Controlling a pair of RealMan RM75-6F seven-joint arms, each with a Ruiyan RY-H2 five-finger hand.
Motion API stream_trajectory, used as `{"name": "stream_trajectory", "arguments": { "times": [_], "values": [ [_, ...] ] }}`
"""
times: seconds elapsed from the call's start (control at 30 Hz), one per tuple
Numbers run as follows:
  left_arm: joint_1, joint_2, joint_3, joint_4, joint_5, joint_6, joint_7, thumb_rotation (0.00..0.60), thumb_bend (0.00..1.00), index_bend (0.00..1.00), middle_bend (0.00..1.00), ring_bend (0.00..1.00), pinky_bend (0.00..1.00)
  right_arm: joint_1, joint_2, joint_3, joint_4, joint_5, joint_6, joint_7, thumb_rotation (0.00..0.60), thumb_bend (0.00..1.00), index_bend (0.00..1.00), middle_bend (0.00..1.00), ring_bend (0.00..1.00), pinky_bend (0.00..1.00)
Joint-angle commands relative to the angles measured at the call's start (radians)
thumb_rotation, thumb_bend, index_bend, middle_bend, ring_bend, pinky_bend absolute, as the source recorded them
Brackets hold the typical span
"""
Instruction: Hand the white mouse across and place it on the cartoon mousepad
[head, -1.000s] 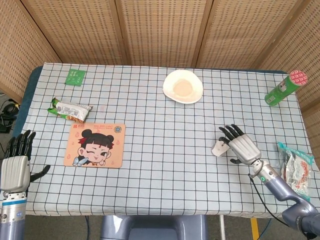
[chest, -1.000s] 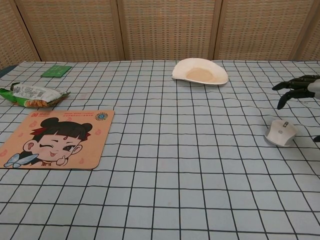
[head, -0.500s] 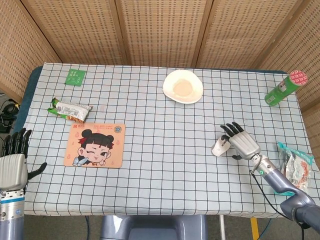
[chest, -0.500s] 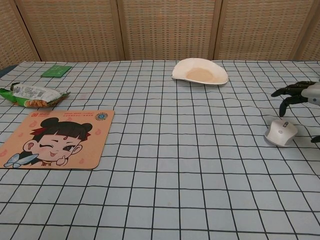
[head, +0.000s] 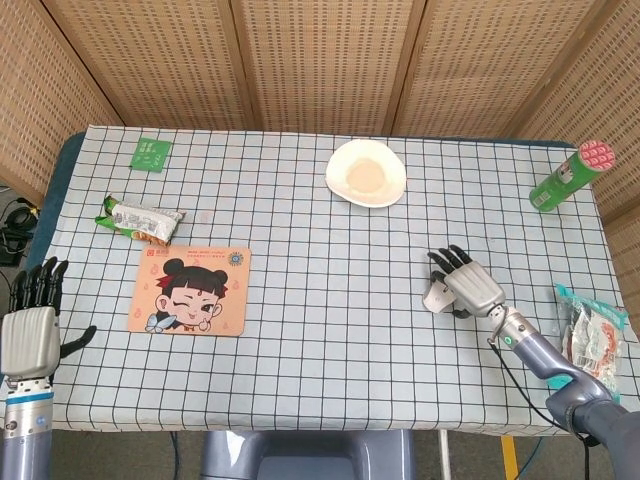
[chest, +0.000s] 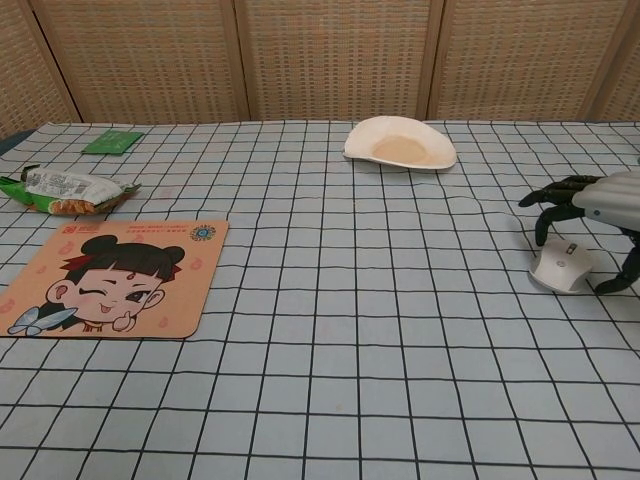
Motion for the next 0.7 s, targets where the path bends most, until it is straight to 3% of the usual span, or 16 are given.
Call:
{"name": "stream_trajectory", "arguments": {
  "times": [0.03,0.2,0.33,0.43,0.7],
  "values": [
    [-0.001,-0.002,0.000,0.002,0.000,0.000,0.001,0.600,0.15,0.00,0.00,0.00,0.00,0.002,-0.010,-0.006,0.012,0.002,0.000,0.005,0.600,0.12,0.39,0.15,0.04,0.08],
    [-0.001,-0.001,-0.003,0.001,-0.004,0.002,-0.002,0.600,0.15,0.00,0.00,0.00,0.00,0.001,-0.032,-0.011,0.031,0.004,0.016,0.005,0.600,0.13,0.49,0.24,0.13,0.14],
    [0.000,0.002,-0.004,-0.002,-0.003,0.006,-0.007,0.600,0.15,0.00,0.00,0.00,0.00,0.001,-0.042,-0.005,0.034,0.001,0.061,-0.008,0.600,0.15,0.62,0.40,0.31,0.32],
    [-0.001,0.004,-0.003,-0.004,-0.004,0.004,-0.010,0.600,0.15,0.00,0.00,0.00,0.00,0.009,-0.037,0.003,0.012,-0.006,0.100,-0.026,0.600,0.16,0.68,0.46,0.37,0.43],
    [-0.001,0.006,-0.004,-0.005,-0.008,0.004,-0.017,0.600,0.15,0.00,0.00,0.00,0.00,0.065,-0.005,0.032,-0.130,-0.013,0.107,-0.137,0.600,0.17,0.72,0.49,0.42,0.47]
  ]
}}
